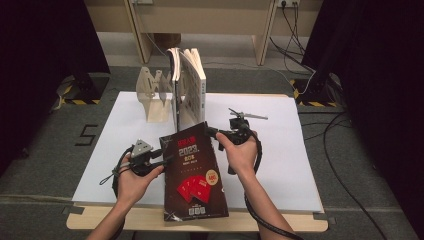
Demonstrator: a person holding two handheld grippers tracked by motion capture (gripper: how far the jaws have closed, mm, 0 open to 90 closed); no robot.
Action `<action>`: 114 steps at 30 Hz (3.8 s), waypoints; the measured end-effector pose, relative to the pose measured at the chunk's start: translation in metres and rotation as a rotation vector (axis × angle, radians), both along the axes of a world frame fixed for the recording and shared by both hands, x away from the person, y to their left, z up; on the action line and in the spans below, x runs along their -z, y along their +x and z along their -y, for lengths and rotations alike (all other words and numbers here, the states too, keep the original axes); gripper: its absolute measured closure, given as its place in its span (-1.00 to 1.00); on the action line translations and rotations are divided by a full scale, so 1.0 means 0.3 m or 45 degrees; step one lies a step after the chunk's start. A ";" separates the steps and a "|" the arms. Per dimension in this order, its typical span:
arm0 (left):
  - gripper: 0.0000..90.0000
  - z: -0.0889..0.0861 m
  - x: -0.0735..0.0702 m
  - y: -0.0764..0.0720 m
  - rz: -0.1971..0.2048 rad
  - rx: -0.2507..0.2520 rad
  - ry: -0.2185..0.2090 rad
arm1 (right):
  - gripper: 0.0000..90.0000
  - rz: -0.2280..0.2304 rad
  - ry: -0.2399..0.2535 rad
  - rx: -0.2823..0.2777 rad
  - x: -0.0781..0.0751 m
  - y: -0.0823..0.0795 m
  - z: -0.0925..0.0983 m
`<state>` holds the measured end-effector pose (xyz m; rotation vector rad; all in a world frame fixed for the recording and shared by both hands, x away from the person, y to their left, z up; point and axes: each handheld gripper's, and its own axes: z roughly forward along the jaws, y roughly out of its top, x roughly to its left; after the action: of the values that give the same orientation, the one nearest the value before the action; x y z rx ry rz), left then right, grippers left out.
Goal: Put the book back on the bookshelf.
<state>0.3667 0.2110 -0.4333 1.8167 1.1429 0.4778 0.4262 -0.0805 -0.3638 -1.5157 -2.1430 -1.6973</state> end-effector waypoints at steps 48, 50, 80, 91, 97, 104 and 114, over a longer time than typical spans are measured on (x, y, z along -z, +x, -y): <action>-0.14 -0.022 -0.100 0.016 0.077 -0.046 -0.096 | 0.96 0.260 0.069 0.025 -0.121 0.010 -0.133; -0.14 -0.020 -0.105 0.016 0.085 -0.048 -0.099 | 0.96 0.252 0.073 0.024 -0.125 0.010 -0.139; -0.16 -0.017 -0.151 0.032 0.125 -0.054 -0.121 | 0.96 0.319 0.093 0.054 -0.156 0.038 -0.205; -0.17 -0.005 -0.182 0.037 0.155 -0.038 -0.131 | 0.96 0.338 0.099 0.060 -0.165 0.051 -0.227; -0.17 0.001 -0.193 0.040 0.155 -0.025 -0.134 | 0.96 0.342 0.101 0.058 -0.169 0.060 -0.245; -0.17 0.006 -0.208 0.048 0.163 -0.016 -0.137 | 0.96 0.358 0.105 0.072 -0.168 0.076 -0.267; -0.15 0.031 -0.252 0.058 0.174 0.020 -0.179 | 0.96 0.367 0.101 0.072 -0.168 0.091 -0.294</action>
<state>0.3840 0.2017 -0.3577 1.6454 1.0421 0.4925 0.4534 0.0076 -0.3135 -1.3987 -2.1426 -2.1087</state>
